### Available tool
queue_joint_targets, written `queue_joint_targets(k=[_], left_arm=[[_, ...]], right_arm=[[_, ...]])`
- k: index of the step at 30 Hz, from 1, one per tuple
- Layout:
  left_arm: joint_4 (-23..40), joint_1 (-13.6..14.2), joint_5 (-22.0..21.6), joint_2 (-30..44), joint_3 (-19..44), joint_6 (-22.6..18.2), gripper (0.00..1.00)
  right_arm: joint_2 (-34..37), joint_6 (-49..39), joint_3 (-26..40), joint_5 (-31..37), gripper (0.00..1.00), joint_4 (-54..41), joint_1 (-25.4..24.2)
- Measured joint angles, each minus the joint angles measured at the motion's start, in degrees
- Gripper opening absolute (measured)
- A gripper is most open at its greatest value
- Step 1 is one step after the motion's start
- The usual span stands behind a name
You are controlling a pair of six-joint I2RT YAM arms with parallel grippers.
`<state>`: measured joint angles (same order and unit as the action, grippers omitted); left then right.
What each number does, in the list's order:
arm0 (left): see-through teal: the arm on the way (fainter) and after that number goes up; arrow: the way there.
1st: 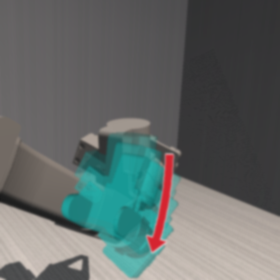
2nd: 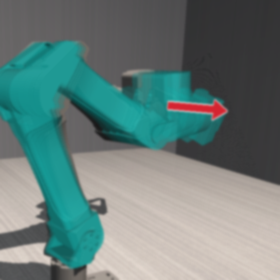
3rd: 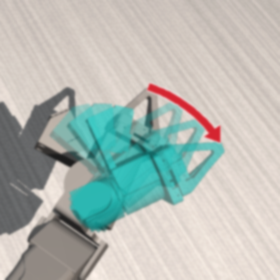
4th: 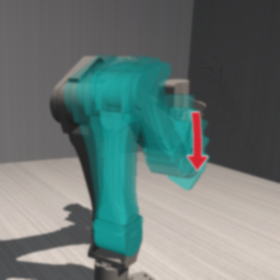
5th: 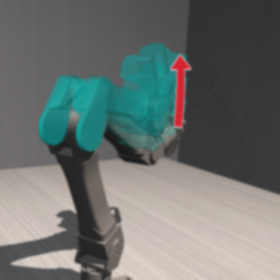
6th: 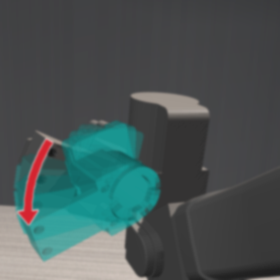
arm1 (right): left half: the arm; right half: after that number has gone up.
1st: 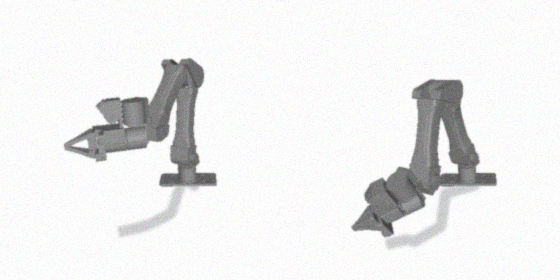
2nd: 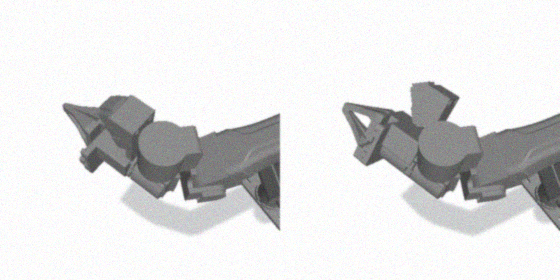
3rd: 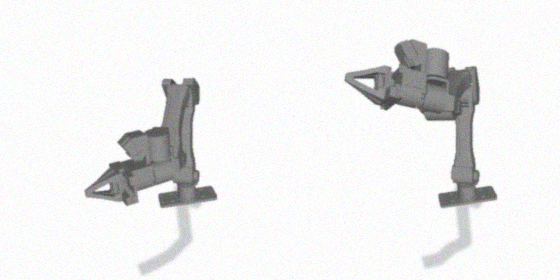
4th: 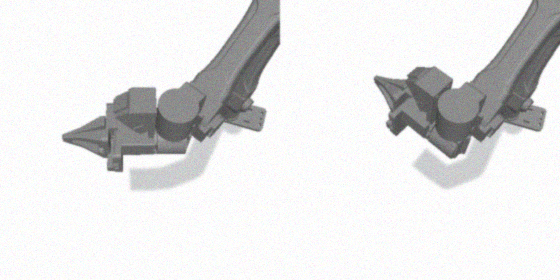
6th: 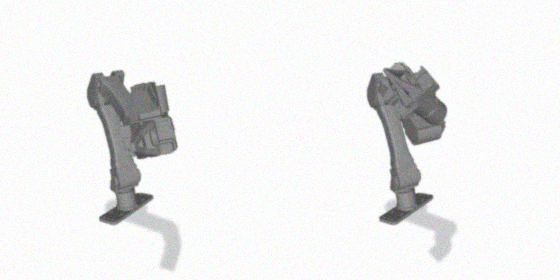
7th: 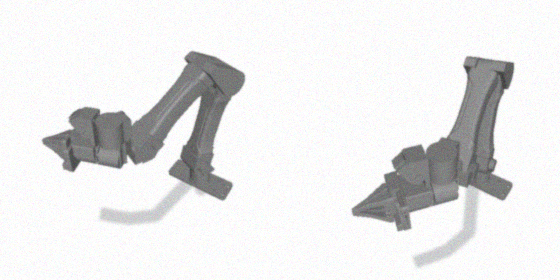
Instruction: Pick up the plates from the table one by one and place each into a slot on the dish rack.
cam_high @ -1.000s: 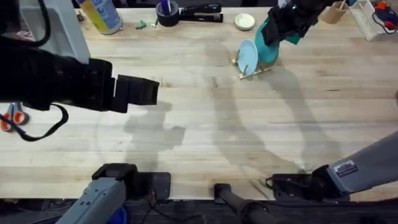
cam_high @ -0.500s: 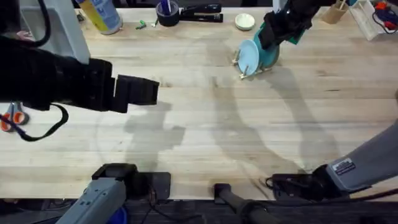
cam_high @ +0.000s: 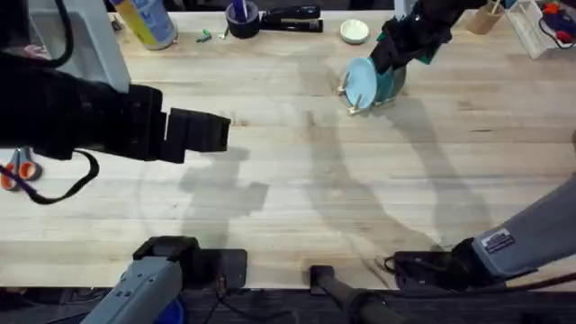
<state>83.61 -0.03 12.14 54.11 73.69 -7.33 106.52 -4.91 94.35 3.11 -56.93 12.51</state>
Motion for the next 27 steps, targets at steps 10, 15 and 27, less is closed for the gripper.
queue_joint_targets(k=[10,15,27], left_arm=[[0.0,0.0,0.0,0.0,0.0,0.0,0.996],[0.0,0.0,0.0,0.0,0.0,0.0,0.995],[0.0,0.0,0.0,0.0,0.0,0.0,0.995]], right_arm=[[0.0,0.0,0.0,-0.2,0.341,-0.1,0.0],[0.0,-0.1,0.0,-0.3,0.537,-0.2,0.0],[0.0,0.0,5.8,-0.4,0.556,-2.4,0.0]])
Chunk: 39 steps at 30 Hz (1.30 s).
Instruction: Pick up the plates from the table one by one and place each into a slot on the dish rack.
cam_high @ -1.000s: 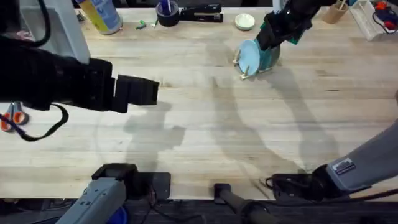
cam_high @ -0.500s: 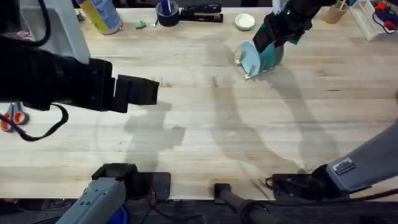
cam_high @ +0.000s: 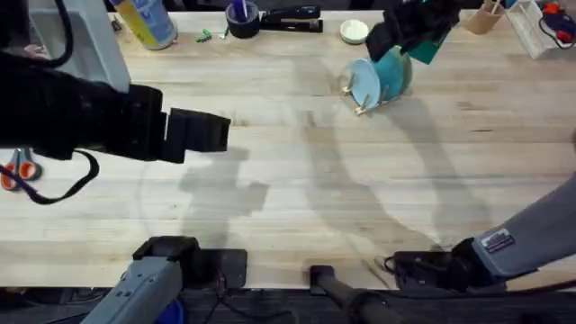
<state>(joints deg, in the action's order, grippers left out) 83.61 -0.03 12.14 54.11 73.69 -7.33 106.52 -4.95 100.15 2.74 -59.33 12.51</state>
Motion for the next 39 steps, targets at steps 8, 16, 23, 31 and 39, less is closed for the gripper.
queue_joint_targets(k=[8,16,23,31,39], left_arm=[[0.0,0.0,0.0,0.0,0.0,0.0,0.996],[0.0,0.0,0.0,0.0,0.0,0.0,0.995],[0.0,0.0,0.0,0.0,0.0,0.0,0.995],[0.0,0.0,0.0,0.0,0.0,0.0,0.995],[0.0,0.0,0.0,0.0,0.0,0.0,0.996]], right_arm=[[0.0,0.0,8.4,0.0,0.559,-8.2,0.1],[-0.9,0.0,14.0,0.0,0.601,-17.6,1.1],[-5.8,1.3,14.1,0.0,0.866,-20.9,3.4],[-10.2,4.7,14.3,3.0,0.991,-25.4,4.1],[-17.8,6.8,8.2,6.7,0.991,-24.8,6.2]])
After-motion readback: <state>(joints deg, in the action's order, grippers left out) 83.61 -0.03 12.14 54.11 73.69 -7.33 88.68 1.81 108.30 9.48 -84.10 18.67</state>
